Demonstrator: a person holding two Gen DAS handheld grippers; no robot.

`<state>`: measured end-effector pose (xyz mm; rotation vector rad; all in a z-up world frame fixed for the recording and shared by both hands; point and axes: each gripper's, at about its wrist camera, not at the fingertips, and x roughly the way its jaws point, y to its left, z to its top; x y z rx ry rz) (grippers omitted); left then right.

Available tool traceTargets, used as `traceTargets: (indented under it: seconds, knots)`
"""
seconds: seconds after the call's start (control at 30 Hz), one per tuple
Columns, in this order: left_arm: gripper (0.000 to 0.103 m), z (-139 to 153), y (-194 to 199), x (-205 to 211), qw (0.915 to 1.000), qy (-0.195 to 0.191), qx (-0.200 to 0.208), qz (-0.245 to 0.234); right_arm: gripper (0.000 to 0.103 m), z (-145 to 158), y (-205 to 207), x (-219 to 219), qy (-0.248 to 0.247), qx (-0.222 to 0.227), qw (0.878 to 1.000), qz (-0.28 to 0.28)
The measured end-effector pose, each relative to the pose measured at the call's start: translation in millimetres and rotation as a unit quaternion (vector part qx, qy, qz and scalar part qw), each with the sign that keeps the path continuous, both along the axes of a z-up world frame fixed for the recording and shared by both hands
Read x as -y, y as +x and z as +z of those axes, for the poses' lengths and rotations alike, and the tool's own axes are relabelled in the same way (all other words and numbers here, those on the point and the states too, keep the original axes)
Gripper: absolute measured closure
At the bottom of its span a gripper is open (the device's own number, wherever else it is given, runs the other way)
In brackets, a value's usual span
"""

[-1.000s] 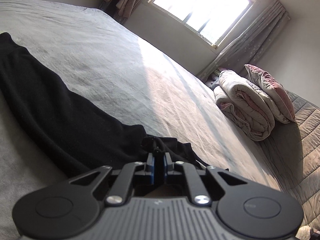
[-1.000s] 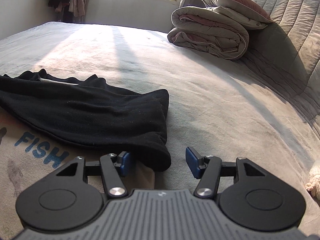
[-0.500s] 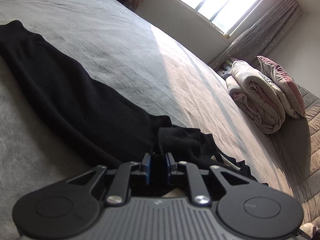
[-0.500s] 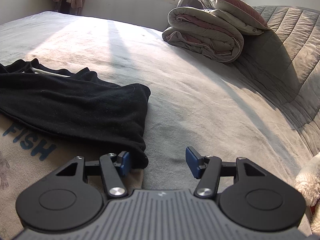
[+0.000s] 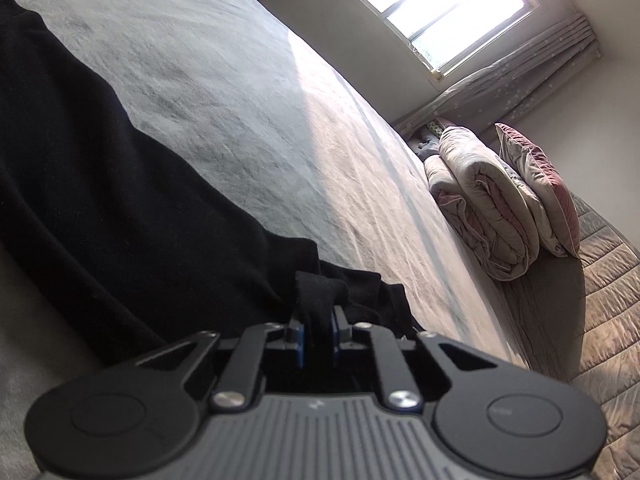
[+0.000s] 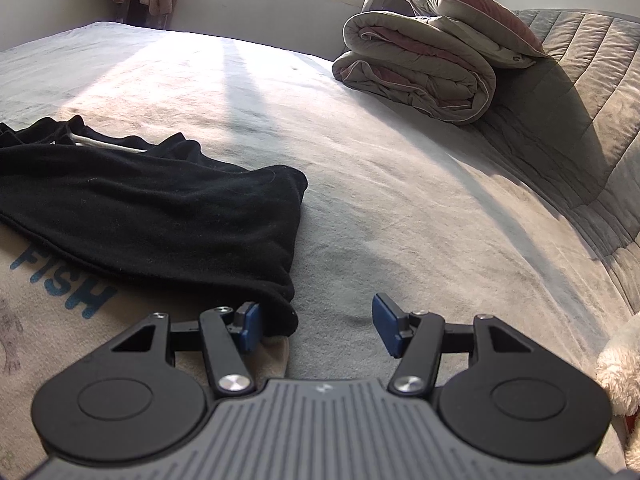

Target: Fold clothes

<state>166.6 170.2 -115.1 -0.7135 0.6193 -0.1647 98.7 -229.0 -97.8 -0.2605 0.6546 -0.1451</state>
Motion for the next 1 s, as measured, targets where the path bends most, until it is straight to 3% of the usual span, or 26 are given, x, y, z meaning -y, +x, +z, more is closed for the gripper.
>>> traceTargets:
  seconds: [0.07,0.27,0.33,0.4,0.57,0.73,0.77,0.8,0.9,1.0]
  knots:
    - [0.091,4.4,-6.3,4.7,0.9991,0.036,0.014,0.019,0.044,-0.7,0.5,0.3,-0.002,-0.001,1.0,0.003]
    - [0.083,13.1,-7.1,11.5,0.9938,0.104,-0.008,0.038,0.042,-0.9,0.7,-1.6,-0.009,-0.011,1.0,0.001]
    - [0.07,22.2,-12.1,10.7,0.9923,0.115,-0.01,0.046,0.042,2.6,-0.8,-0.9,-0.005,-0.016,1.0,0.001]
    - [0.055,29.1,-19.3,4.0,0.9927,0.109,-0.012,0.052,0.042,7.6,-3.3,-0.3,0.003,-0.02,1.0,0.002]
    - [0.053,27.9,-24.1,-15.7,0.9978,0.03,-0.057,0.017,0.042,17.7,-12.3,-5.1,0.014,-0.023,1.0,0.005]
    - [0.059,16.2,-23.0,-11.4,0.9968,-0.026,-0.075,-0.007,0.042,25.1,-18.5,-19.4,0.015,-0.024,0.999,0.018]
    - [0.078,16.5,-23.3,-8.5,0.9969,-0.019,-0.076,-0.006,0.042,26.9,-19.0,-22.9,0.016,-0.023,0.999,0.021]
    - [0.09,18.3,-23.9,-6.1,0.997,-0.009,-0.077,-0.005,0.042,28.8,-19.7,-26.4,0.018,-0.021,0.999,0.025]
    - [0.094,30.5,-26.3,-2.2,0.9975,0.023,-0.067,0.003,0.042,33.2,-20.9,-35.1,0.021,-0.015,0.999,0.034]
    - [0.094,42.4,-24.2,-2.2,0.9932,0.085,-0.078,0.016,0.042,35.2,-19.7,-41.6,0.015,-0.01,0.999,0.041]
